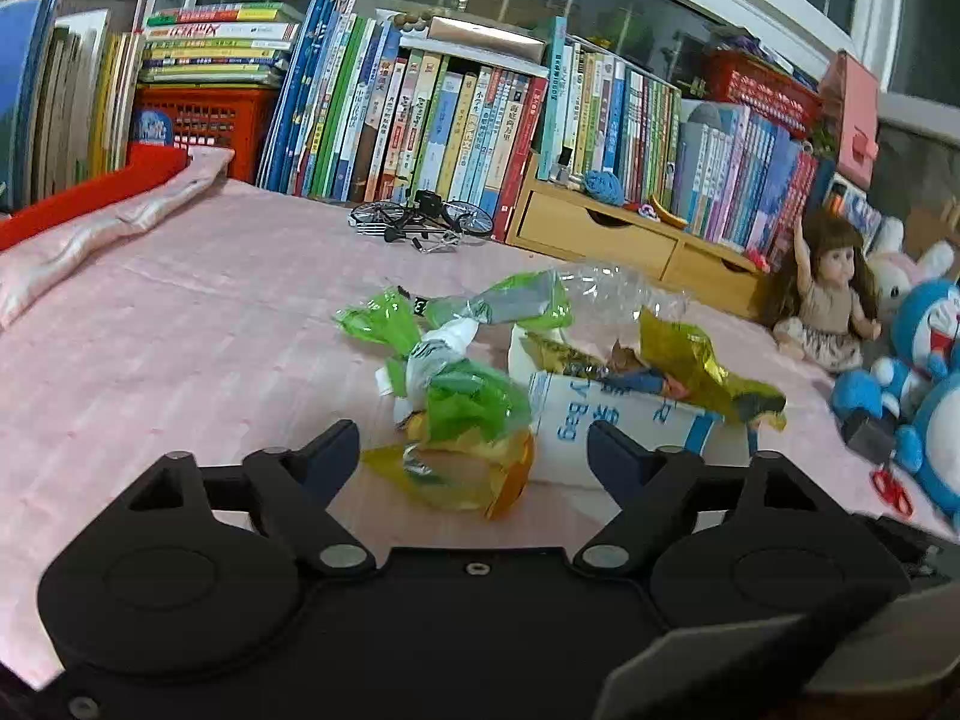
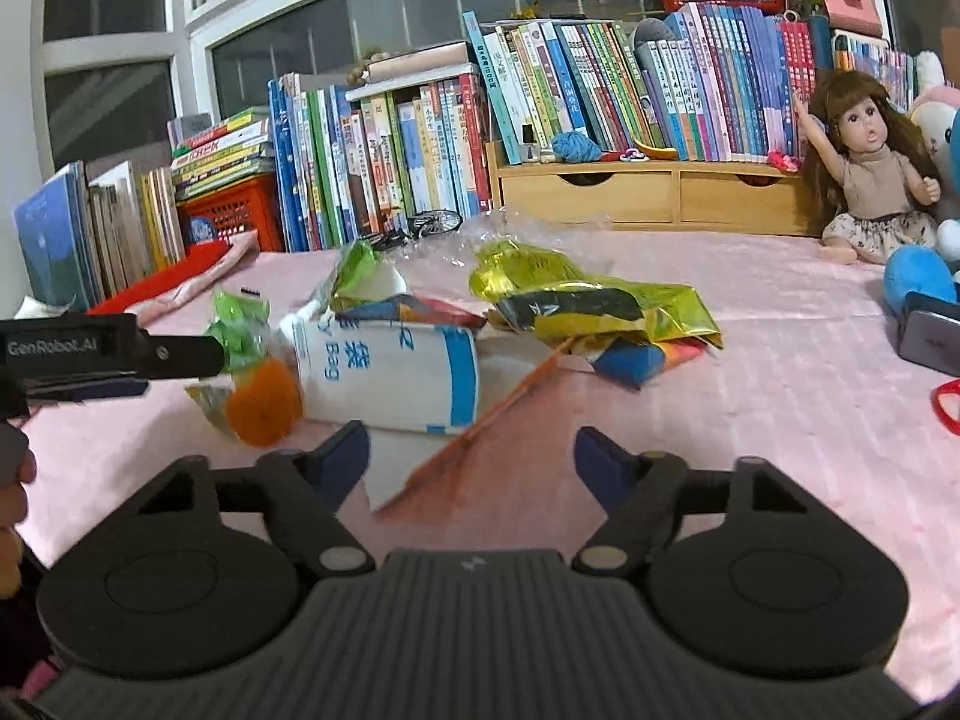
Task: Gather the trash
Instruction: 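Move the left tool to the green plastic wrapper and close on it, then lift the green wrapper with the left tool while the right tool grasps the white-blue paper bag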
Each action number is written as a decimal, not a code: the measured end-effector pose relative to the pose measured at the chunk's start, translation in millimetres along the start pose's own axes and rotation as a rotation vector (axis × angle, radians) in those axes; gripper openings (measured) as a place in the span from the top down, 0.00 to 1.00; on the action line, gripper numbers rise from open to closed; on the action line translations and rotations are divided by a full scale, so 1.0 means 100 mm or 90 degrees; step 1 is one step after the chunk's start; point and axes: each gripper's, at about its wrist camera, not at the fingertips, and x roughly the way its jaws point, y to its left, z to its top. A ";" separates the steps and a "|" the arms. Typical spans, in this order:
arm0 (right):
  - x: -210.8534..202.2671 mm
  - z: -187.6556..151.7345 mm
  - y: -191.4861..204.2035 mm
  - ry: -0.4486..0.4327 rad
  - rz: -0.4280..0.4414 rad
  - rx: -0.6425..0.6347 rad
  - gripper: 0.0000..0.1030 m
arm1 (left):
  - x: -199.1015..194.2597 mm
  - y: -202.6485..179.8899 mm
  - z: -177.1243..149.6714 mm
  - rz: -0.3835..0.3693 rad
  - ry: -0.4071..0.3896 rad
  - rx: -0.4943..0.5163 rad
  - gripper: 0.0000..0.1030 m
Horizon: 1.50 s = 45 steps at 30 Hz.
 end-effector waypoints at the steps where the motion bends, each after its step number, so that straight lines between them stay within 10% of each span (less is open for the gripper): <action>1: 0.04 0.02 0.00 0.004 0.002 0.006 0.26 | 0.03 0.00 0.01 0.000 -0.002 -0.003 0.24; 5: 0.19 0.04 0.02 0.022 -0.001 0.019 0.27 | 0.19 -0.01 0.12 0.005 -0.005 0.000 0.24; 8: 0.30 0.03 0.03 0.042 -0.009 0.029 0.38 | 0.32 -0.03 0.15 0.018 0.002 0.003 0.49; 14: 0.27 -0.03 0.03 0.057 -0.023 0.030 0.83 | 0.30 -0.04 0.11 0.021 -0.011 0.015 0.73; 26: -0.14 -0.01 -0.18 0.029 -0.087 0.002 0.88 | -0.16 -0.01 0.02 -0.005 -0.039 0.023 0.90; 28: -0.19 -0.01 -0.21 0.035 -0.093 -0.009 0.85 | -0.22 0.01 -0.01 -0.009 -0.035 0.019 0.90; 32: -0.32 -0.03 -0.20 0.022 -0.124 -0.048 0.48 | -0.34 0.02 -0.09 -0.009 -0.039 0.040 0.88; 37: -0.41 0.02 -0.05 -0.021 -0.106 -0.094 0.15 | -0.35 0.05 -0.11 0.006 -0.051 0.043 0.54; 45: -0.07 0.08 0.36 -0.032 -0.021 -0.196 0.00 | -0.10 0.23 -0.10 0.064 -0.039 -0.006 0.34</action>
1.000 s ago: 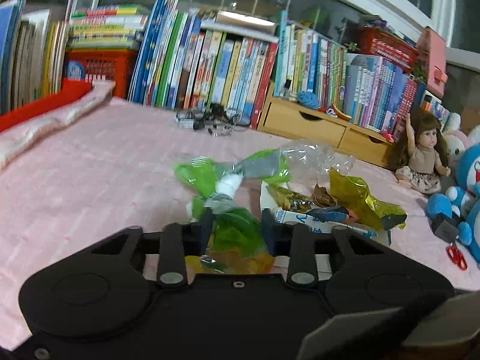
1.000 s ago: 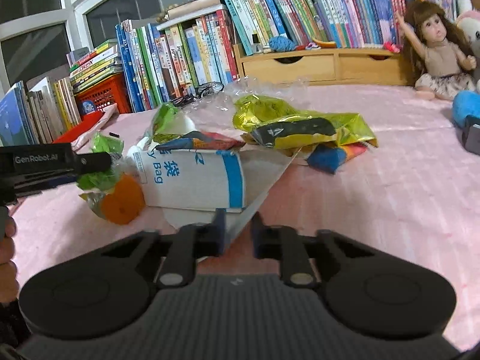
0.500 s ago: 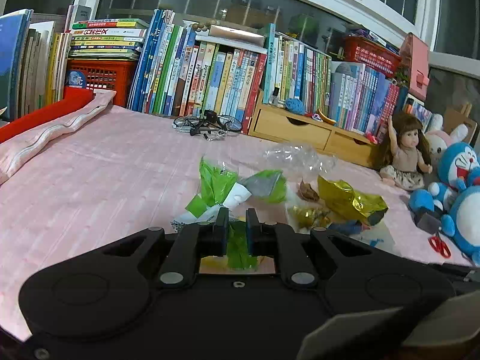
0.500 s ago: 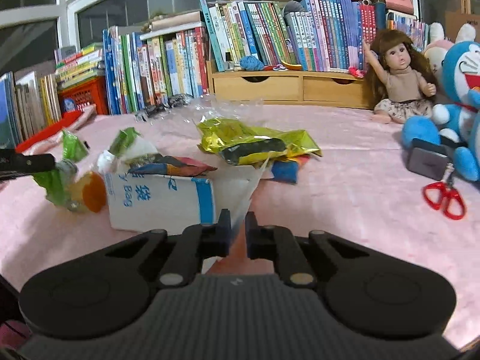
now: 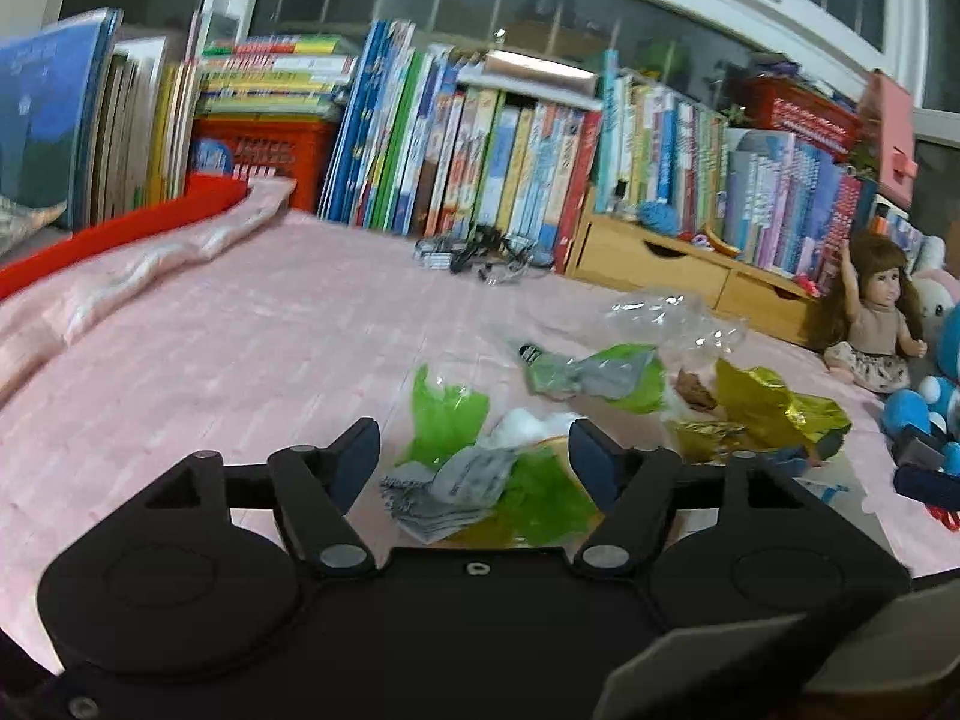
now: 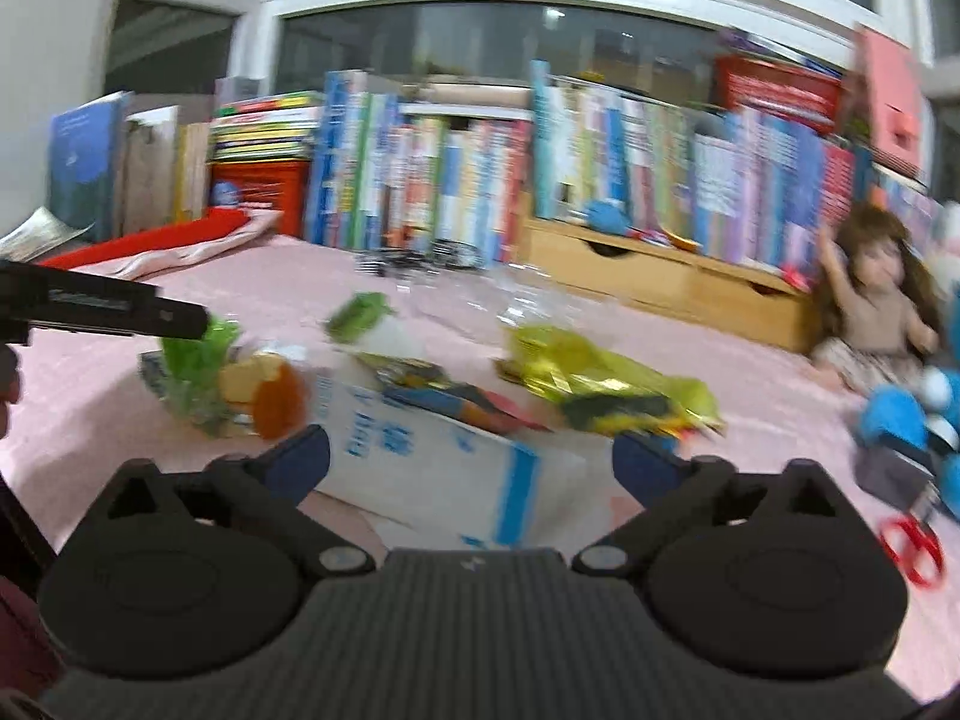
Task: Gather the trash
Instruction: 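Lift the green wrapper with the left tool while the right tool grasps the white-blue paper bag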
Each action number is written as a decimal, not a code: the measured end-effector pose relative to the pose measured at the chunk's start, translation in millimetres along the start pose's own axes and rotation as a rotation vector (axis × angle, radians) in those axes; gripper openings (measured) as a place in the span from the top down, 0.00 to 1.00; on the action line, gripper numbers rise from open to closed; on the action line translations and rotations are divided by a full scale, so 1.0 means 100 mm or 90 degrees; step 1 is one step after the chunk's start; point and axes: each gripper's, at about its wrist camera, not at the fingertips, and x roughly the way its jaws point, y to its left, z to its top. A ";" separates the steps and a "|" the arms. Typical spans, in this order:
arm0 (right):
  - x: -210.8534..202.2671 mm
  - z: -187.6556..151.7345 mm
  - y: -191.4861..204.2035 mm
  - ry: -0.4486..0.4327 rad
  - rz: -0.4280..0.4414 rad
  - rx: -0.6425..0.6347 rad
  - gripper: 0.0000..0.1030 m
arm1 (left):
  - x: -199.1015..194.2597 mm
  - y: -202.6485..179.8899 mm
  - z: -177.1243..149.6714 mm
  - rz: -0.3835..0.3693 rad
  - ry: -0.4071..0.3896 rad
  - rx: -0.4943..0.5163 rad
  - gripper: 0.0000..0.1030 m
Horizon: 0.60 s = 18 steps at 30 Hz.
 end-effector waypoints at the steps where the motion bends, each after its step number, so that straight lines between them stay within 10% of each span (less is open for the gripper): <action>1: 0.07 0.02 0.04 0.005 0.004 -0.011 0.00 | 0.03 0.03 -0.01 -0.002 0.005 -0.009 0.34; 18: 0.64 -0.05 0.17 0.093 0.047 0.008 0.00 | 0.14 0.09 -0.01 -0.050 0.031 -0.037 0.39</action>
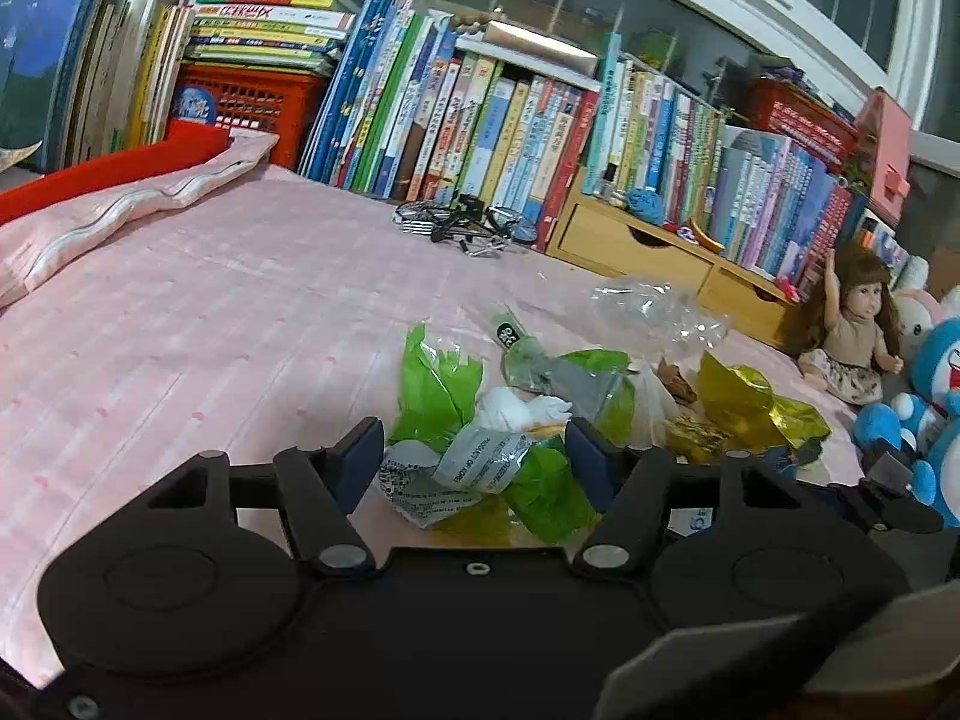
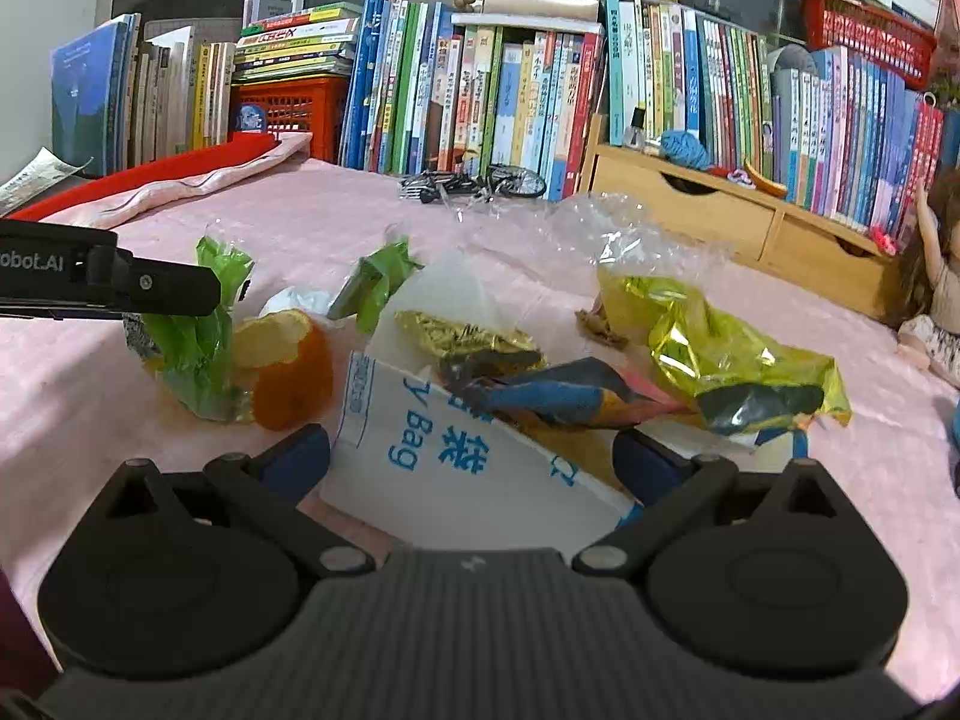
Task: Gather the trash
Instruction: 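Lift the green wrapper with the left tool while the right tool grasps the white-blue paper bag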
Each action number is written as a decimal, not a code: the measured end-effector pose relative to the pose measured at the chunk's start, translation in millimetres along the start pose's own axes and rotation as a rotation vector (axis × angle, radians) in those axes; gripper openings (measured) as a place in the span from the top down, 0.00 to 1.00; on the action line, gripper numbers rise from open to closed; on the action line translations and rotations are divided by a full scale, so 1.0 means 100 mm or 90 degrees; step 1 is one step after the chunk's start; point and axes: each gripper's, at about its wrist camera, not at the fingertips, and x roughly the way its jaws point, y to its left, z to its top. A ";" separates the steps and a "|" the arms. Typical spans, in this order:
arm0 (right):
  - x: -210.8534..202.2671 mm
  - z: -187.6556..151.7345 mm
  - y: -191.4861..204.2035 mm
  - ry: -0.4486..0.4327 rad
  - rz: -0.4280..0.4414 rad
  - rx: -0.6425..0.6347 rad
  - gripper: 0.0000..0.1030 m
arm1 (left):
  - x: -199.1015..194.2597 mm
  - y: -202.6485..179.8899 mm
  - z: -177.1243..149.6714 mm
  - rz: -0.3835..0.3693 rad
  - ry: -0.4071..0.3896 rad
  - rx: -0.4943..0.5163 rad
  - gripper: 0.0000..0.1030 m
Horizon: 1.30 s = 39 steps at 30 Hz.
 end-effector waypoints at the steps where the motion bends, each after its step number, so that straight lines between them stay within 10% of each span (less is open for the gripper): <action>1: -0.02 -0.02 0.01 -0.001 0.001 -0.003 0.04 | -0.03 -0.01 -0.01 -0.003 -0.001 0.004 0.41; 13: -0.43 -0.12 -0.06 -0.035 -0.016 0.020 0.62 | -0.41 -0.06 -0.09 -0.023 -0.032 0.039 0.41; 20: -0.68 -0.24 0.02 -0.040 0.022 0.002 0.69 | -0.57 -0.10 -0.16 -0.027 -0.039 0.055 0.40; 23: -0.74 -0.29 0.07 -0.029 0.054 -0.005 0.63 | -0.60 -0.10 -0.17 -0.033 -0.034 0.056 0.40; 29: -0.78 -0.36 0.14 -0.025 0.096 -0.040 0.17 | -0.61 -0.10 -0.22 -0.033 -0.026 0.067 0.39; 39: -0.57 -0.37 0.17 0.020 0.130 -0.081 0.09 | -0.57 -0.09 -0.32 -0.029 -0.006 0.082 0.38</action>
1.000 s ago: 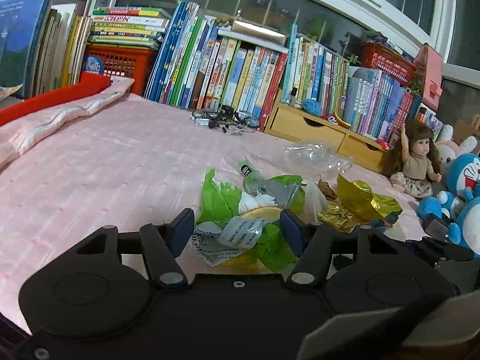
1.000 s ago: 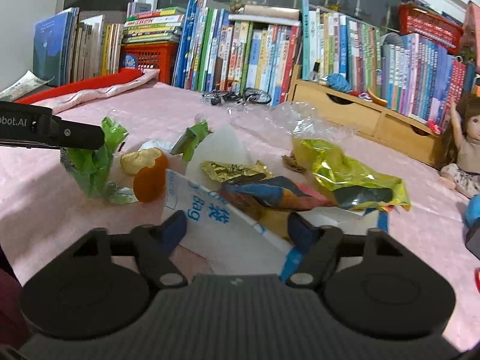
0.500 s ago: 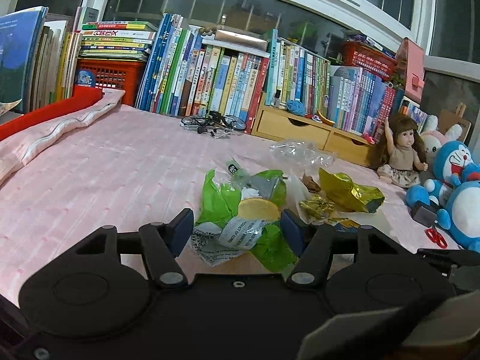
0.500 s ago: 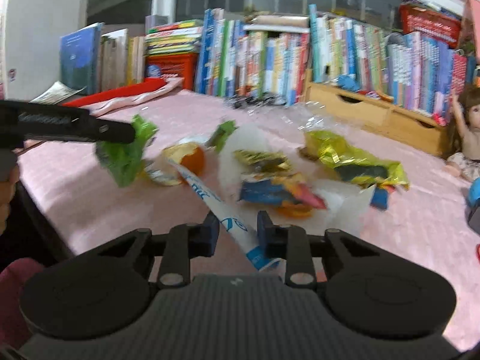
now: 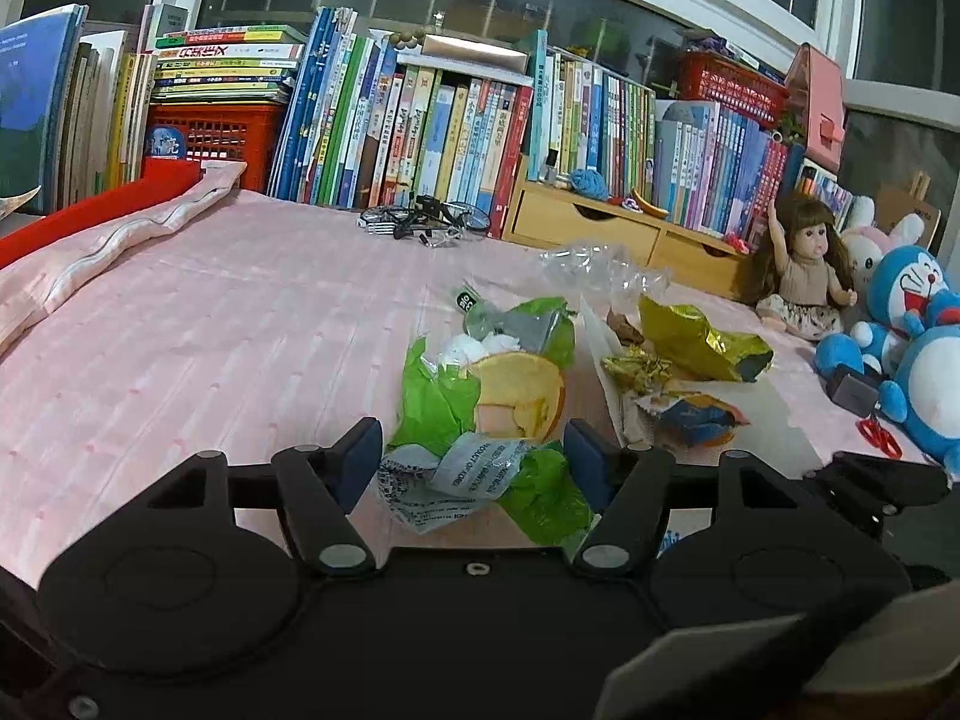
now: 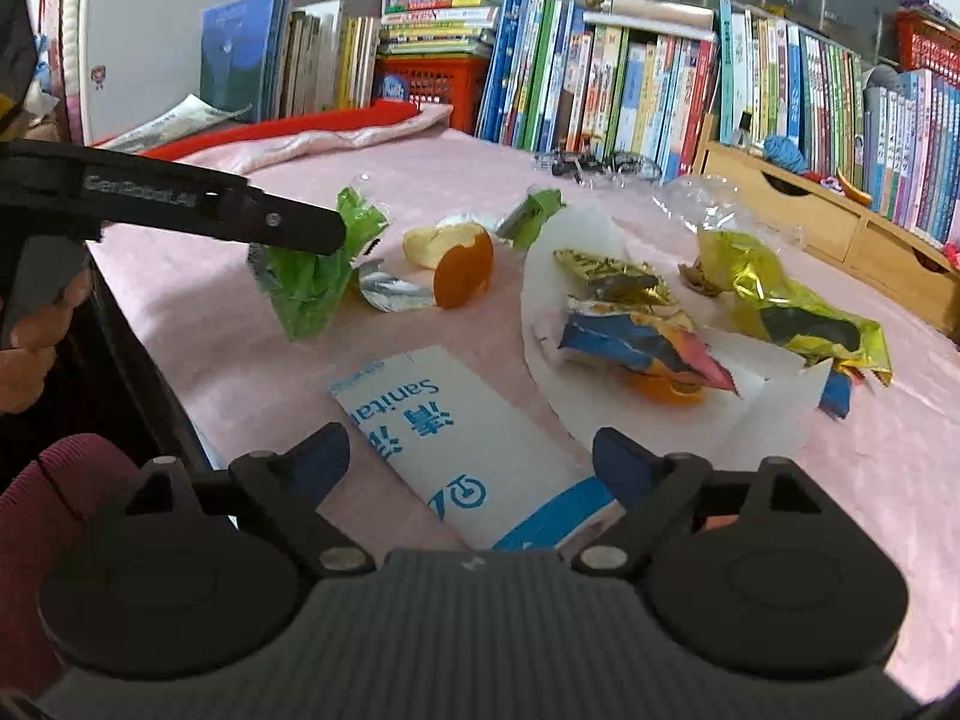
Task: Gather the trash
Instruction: 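Lift the green wrapper with the left tool while the right tool grasps the white-blue paper bag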
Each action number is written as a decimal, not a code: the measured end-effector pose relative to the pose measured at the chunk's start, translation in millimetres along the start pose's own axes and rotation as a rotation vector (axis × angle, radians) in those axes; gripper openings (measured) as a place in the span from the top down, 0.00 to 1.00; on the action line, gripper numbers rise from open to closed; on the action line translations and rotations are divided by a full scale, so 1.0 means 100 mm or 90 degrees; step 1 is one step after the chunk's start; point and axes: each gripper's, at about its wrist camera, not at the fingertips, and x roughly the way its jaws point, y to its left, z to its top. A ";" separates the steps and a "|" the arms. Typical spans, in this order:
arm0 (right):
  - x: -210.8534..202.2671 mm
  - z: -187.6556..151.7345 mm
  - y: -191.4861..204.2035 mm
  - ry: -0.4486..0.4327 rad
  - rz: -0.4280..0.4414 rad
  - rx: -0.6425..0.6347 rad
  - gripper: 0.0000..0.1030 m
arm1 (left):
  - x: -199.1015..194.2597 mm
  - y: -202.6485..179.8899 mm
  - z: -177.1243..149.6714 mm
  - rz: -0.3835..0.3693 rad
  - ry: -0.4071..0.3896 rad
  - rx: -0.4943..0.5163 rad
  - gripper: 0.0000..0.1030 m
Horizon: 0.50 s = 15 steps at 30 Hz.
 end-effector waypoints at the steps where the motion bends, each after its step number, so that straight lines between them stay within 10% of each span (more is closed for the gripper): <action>1: 0.04 0.00 -0.01 0.004 0.004 0.004 0.09 | 0.01 -0.01 -0.01 0.001 0.002 0.001 0.38; 6: 0.10 -0.01 -0.07 0.000 0.029 0.042 0.19 | 0.03 -0.01 -0.05 0.001 0.008 0.008 0.36; 15: -0.04 -0.07 -0.03 -0.025 0.009 0.069 0.67 | 0.04 -0.01 -0.07 0.006 0.002 -0.003 0.41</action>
